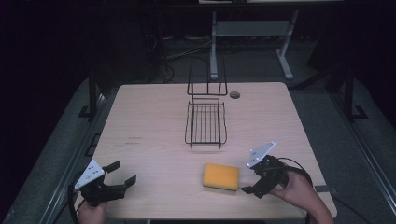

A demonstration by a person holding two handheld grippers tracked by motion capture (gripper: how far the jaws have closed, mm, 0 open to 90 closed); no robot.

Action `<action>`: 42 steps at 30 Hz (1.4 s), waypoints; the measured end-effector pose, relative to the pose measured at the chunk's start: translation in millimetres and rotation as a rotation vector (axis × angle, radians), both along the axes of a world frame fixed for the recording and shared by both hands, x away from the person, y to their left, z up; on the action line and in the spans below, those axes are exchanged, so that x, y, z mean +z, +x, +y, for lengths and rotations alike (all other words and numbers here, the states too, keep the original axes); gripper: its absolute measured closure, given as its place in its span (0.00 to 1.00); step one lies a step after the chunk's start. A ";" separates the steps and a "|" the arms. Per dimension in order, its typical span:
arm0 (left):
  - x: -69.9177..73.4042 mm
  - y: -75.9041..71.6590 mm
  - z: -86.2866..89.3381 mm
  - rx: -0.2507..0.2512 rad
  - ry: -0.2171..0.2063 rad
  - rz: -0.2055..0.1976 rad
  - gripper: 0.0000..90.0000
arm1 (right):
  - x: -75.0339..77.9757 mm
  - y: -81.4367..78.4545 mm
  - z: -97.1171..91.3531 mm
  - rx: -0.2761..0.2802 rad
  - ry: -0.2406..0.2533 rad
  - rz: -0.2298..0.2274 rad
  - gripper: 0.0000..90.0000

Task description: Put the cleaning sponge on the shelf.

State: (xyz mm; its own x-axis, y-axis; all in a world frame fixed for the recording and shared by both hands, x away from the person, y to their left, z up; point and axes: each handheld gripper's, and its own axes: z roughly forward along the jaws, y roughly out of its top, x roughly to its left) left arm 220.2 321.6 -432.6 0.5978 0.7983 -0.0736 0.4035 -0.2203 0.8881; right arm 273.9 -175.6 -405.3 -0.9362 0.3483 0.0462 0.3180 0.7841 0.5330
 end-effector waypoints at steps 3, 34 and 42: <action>0.2 -0.6 0.4 0.000 -0.001 -0.001 0.15 | 1.1 2.5 4.7 0.011 -0.004 0.001 0.17; 0.6 -0.8 0.1 -0.003 -0.009 0.004 0.15 | -4.3 27.6 53.0 0.108 -0.041 0.026 0.17; 0.5 -0.9 0.0 -0.004 -0.012 0.005 0.15 | -6.4 31.2 62.3 0.121 -0.055 0.028 0.17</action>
